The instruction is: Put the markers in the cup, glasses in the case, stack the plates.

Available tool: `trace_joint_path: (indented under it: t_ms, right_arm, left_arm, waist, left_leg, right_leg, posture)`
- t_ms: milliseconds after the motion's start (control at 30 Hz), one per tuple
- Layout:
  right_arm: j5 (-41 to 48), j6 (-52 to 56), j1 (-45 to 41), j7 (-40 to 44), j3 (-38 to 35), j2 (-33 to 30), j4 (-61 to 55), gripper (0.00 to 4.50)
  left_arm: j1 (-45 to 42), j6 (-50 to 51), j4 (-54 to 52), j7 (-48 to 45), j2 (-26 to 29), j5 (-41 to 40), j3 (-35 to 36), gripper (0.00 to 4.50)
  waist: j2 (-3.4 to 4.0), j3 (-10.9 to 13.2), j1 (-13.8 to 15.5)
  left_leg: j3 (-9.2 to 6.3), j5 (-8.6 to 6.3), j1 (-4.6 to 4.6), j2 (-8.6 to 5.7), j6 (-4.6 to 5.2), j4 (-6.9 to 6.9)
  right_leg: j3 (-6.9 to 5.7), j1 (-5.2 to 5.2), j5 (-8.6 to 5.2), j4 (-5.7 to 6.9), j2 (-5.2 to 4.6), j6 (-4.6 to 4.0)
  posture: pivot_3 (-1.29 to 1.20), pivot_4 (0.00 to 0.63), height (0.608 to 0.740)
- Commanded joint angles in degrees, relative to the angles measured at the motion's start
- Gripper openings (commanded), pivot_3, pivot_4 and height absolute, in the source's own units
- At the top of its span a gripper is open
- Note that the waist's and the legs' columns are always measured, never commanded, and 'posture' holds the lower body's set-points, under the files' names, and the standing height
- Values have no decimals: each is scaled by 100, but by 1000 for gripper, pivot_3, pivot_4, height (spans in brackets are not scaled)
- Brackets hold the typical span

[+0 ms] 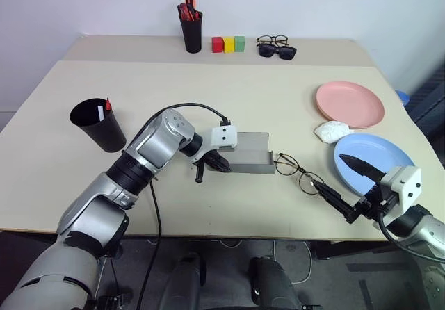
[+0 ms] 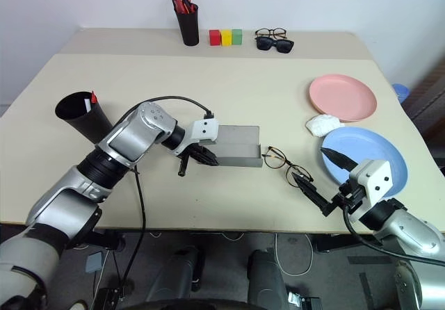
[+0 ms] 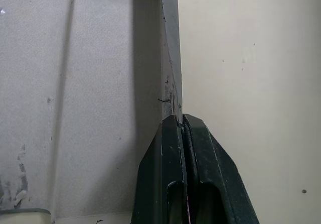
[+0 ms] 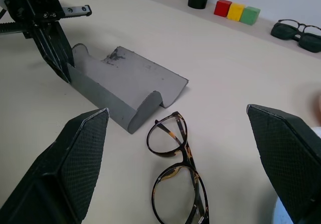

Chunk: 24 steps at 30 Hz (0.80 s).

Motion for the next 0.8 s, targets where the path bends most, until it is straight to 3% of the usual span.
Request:
trace_joint_path:
  t_ms: [33, 133, 300, 500, 567, 700, 800]
  right_arm:
    - [72, -60, -90, 17, -130, -58, -172, 4500]
    - [60, -27, -190, 56, -59, -95, -124, 4500]
    - [126, 456, -321, 154, 74, -332, -23, 4500]
    - [144, 836, -697, 512, 547, -547, 351, 4500]
    - [27, 768, -973, 682, 757, -542, 711, 4500]
    - [-201, 590, -1610, 975, 1182, -444, 1493, 4500]
    - [-375, 411, -2010, 1190, 1446, -372, 2101, 4500]
  left_arm:
    - [-116, 98, -259, 69, 14, 20, 149, 47]
    - [-50, 144, -344, 151, 23, 31, 145, 919]
    - [-23, 395, -543, 252, -7, -104, 253, 3419]
    - [242, 668, -1370, 287, 218, -609, 799, 3419]
    - [632, 302, -1724, 832, -26, -1009, 1633, 3419]
    - [1464, -219, -2498, 807, 351, -1426, 2336, 3419]
    - [1988, 155, -2982, 541, 690, -2126, 2749, 3419]
  waist:
    - [0, 0, 0]
    - [0, 0, 3]
    - [0, 0, 4]
    - [0, 0, -26]
    - [3, 0, -42]
    - [4, -1, -107]
    - [4, -1, -133]
  left_leg:
    - [0, 0, 0, 0, 0, 0]
    - [0, 0, 0, 0, 0, 0]
    - [0, 0, 0, 0, 0, 0]
    - [-1, 0, 0, 1, 0, 0]
    - [0, 0, 3, 2, 0, -2]
    - [1, 0, 12, 4, 0, -4]
    - [2, 0, 19, 3, 0, -7]
  right_leg:
    - [0, 0, 0, 0, 0, 0]
    - [0, 0, 0, 0, 0, 0]
    - [0, 0, 0, 0, 0, 0]
    - [0, 0, 0, 0, 0, -1]
    - [0, 0, 1, 0, 0, -1]
    - [0, 4, 1, 3, 0, -2]
    - [1, 8, 2, 5, 0, -2]
  posture:
    - [0, 150, 740]
    - [0, 150, 740]
    - [0, 150, 740]
    - [0, 150, 740]
    - [0, 150, 740]
    - [0, 150, 740]
    - [0, 150, 740]
